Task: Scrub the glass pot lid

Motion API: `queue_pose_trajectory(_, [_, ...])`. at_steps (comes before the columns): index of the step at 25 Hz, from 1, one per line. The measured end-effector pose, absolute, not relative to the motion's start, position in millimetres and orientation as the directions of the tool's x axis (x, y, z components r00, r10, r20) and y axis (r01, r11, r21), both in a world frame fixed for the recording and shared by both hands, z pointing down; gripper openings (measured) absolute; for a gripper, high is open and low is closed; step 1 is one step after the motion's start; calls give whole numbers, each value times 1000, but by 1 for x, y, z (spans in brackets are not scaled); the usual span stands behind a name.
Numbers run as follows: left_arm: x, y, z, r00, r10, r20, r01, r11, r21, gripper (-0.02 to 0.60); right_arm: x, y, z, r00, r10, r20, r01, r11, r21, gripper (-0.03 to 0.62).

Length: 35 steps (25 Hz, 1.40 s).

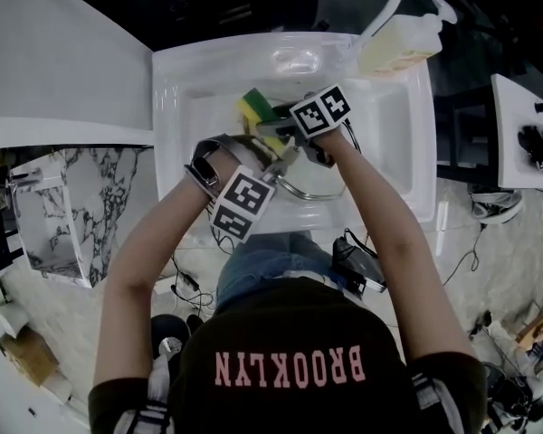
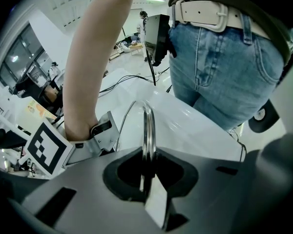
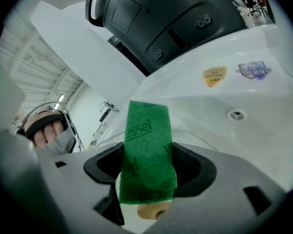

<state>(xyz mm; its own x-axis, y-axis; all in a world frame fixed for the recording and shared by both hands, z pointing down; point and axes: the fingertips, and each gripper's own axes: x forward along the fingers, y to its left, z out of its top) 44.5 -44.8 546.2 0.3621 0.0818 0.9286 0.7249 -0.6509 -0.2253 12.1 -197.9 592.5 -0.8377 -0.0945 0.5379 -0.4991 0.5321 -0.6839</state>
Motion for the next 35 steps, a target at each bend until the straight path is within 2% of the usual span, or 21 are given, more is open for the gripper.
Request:
queue_pose_trajectory(7, [44, -46, 533, 390, 99, 915, 724, -648, -238, 37, 31, -211, 623, -766, -94, 636, -579, 531, -618, 285])
queue_pose_trajectory(13, [39, -44, 531, 391, 113, 913, 725, -649, -230, 37, 38, -210, 638, -739, -46, 672, -582, 546, -602, 285])
queue_pose_trajectory(18, [37, -40, 523, 400, 133, 907, 720, -658, -221, 37, 58, -206, 653, -654, 17, 756, -598, 600, -531, 285])
queue_pose_trajectory(26, [30, -37, 518, 395, 131, 909, 719, -660, -217, 37, 105, -190, 682, -513, 63, 856, -662, 605, -442, 287])
queue_pose_trajectory(35, [28, -35, 519, 384, 125, 915, 716, -666, -209, 37, 125, -181, 683, -505, 57, 861, -689, 574, -442, 285])
